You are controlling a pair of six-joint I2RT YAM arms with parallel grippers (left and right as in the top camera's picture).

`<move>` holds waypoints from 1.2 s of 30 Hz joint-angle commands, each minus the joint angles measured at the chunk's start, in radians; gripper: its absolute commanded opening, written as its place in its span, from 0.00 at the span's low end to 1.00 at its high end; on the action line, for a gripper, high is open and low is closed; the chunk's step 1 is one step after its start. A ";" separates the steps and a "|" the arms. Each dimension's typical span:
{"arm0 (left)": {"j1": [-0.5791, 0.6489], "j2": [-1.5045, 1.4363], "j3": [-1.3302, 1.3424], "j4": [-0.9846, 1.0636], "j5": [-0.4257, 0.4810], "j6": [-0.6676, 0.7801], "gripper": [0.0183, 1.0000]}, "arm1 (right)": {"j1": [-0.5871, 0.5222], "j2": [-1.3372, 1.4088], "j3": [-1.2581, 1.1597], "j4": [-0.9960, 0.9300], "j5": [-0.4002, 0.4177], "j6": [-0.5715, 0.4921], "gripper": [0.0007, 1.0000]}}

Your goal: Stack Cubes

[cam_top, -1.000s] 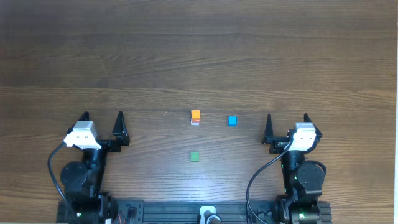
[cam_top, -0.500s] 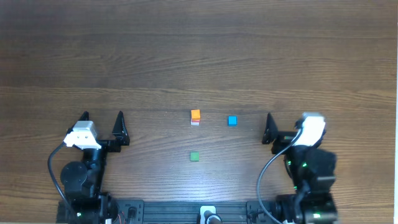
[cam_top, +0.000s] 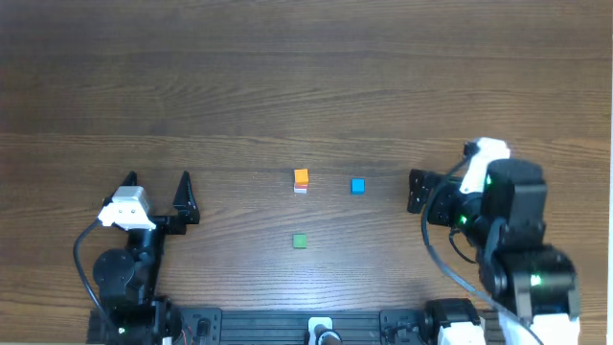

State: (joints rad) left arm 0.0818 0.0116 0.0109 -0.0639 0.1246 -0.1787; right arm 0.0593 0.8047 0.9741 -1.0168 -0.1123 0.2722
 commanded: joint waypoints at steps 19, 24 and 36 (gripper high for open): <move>0.006 -0.009 -0.005 -0.001 0.013 0.014 1.00 | 0.727 0.545 0.129 -0.037 0.092 0.485 0.99; 0.006 -0.009 -0.005 -0.001 0.013 0.014 1.00 | 0.816 0.645 0.129 0.014 0.106 0.556 0.99; 0.006 -0.009 -0.005 -0.001 0.013 0.014 1.00 | 0.919 0.820 0.129 0.048 0.125 0.641 0.99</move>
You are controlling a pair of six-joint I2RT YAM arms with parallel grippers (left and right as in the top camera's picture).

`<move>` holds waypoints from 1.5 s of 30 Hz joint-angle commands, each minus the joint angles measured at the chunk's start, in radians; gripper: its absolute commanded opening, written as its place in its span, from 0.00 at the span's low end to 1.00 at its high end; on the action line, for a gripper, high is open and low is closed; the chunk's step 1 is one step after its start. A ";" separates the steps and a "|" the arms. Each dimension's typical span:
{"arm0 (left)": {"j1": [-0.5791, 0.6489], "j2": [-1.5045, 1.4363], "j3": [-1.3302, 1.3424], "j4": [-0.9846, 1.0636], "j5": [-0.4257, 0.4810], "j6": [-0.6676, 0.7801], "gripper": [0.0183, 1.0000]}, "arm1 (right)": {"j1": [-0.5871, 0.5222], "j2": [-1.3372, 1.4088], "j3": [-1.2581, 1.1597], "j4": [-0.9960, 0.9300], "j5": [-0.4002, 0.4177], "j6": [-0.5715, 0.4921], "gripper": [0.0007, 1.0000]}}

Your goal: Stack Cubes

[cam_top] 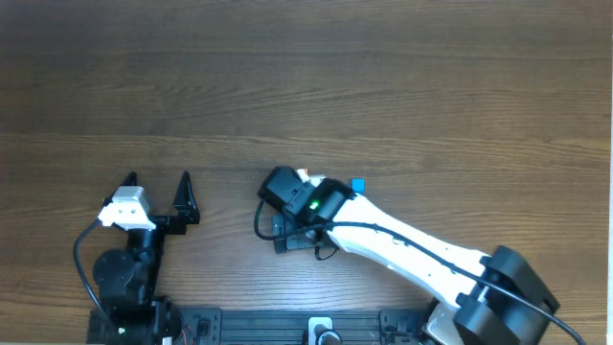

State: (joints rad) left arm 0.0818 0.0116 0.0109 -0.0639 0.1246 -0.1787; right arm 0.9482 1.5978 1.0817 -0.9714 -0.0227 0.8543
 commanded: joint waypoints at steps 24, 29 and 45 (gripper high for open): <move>0.006 -0.009 -0.005 -0.001 0.013 0.014 1.00 | 0.061 0.089 -0.065 0.133 0.043 0.111 0.99; 0.006 -0.009 -0.005 -0.001 0.013 0.015 1.00 | 0.062 0.090 -0.089 0.166 0.056 0.110 0.99; 0.006 -0.009 -0.005 0.000 0.013 0.014 1.00 | 0.065 0.161 -0.102 0.224 0.067 0.111 0.96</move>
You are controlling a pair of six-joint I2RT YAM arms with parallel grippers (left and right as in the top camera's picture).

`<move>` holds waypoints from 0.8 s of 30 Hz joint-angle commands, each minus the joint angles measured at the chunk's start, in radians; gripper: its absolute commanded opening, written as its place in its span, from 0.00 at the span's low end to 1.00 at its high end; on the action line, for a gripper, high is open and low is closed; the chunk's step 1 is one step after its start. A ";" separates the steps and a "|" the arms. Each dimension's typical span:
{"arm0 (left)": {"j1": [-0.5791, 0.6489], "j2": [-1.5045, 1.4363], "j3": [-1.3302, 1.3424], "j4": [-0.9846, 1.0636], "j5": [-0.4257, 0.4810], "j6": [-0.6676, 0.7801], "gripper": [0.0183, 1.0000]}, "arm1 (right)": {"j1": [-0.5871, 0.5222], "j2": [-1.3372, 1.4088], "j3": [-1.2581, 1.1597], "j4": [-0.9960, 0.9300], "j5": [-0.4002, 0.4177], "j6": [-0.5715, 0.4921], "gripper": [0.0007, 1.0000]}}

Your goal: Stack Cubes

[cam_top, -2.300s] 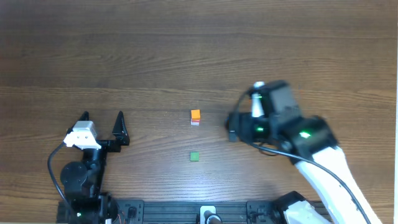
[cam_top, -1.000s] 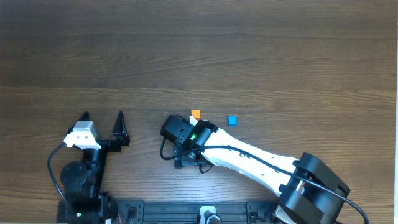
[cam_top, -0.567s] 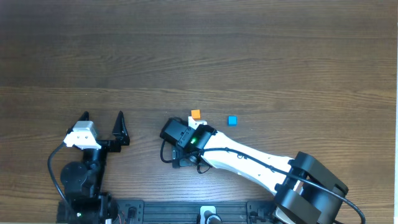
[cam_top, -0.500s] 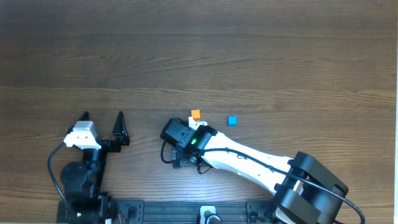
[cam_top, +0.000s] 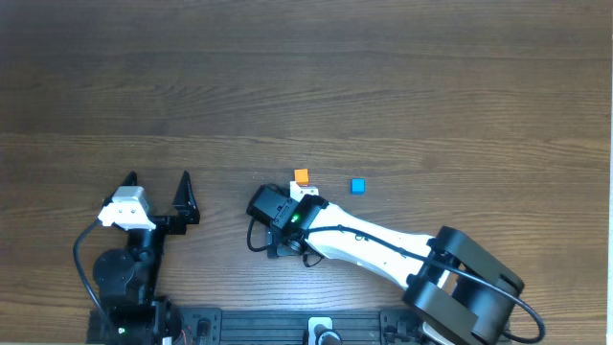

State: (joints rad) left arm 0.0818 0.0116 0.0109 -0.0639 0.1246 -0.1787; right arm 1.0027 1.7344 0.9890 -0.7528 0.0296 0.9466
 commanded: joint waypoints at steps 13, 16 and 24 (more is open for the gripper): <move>0.006 -0.009 -0.005 -0.001 0.013 0.015 1.00 | 0.014 0.025 -0.010 0.007 0.013 0.026 0.61; 0.006 -0.009 -0.005 -0.001 0.013 0.015 1.00 | 0.014 0.025 -0.010 0.009 0.013 0.026 0.54; 0.006 -0.009 -0.005 -0.001 0.013 0.014 1.00 | 0.014 0.025 -0.010 0.010 0.013 0.026 0.44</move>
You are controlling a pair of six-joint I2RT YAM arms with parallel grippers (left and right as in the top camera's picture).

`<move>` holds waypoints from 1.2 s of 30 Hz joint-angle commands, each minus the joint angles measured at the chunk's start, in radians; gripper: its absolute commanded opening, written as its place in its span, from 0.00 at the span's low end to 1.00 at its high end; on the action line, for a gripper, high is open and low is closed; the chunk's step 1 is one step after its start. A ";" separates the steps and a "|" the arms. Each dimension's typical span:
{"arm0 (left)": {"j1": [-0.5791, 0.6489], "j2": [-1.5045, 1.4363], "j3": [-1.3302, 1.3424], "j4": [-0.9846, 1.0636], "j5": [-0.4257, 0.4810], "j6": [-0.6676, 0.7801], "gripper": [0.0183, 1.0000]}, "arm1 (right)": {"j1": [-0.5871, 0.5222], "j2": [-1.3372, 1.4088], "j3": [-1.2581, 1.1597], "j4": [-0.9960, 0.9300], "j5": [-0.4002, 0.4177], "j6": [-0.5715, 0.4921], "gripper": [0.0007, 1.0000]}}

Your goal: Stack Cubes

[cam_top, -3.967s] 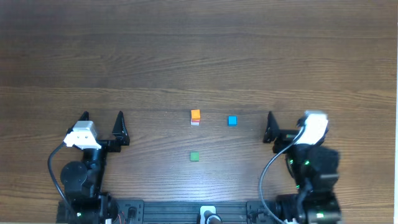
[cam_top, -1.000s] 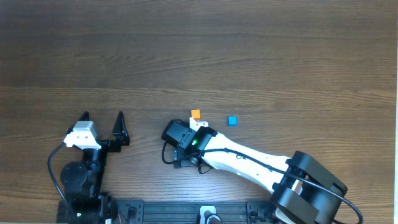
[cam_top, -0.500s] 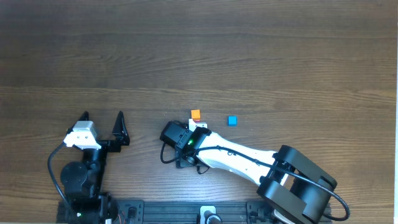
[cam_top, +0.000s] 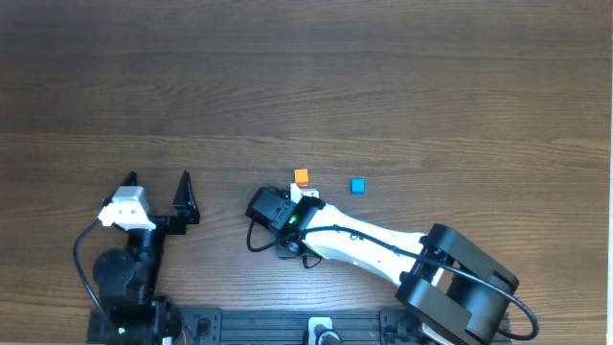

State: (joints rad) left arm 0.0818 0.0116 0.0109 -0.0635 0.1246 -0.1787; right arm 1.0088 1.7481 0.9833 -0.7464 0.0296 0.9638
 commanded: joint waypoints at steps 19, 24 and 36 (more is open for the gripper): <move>0.006 -0.009 -0.005 -0.001 0.013 0.014 1.00 | 0.013 0.011 -0.003 0.022 0.013 0.009 0.26; 0.006 -0.009 -0.005 -0.001 0.013 0.014 1.00 | 0.013 0.008 0.002 0.020 0.013 0.008 0.22; 0.006 -0.009 -0.005 -0.001 0.013 0.014 1.00 | 0.005 -0.108 0.163 -0.201 0.098 -0.023 0.21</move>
State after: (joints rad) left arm 0.0818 0.0116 0.0109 -0.0639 0.1246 -0.1787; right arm 1.0119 1.7016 1.0657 -0.9131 0.0666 0.9588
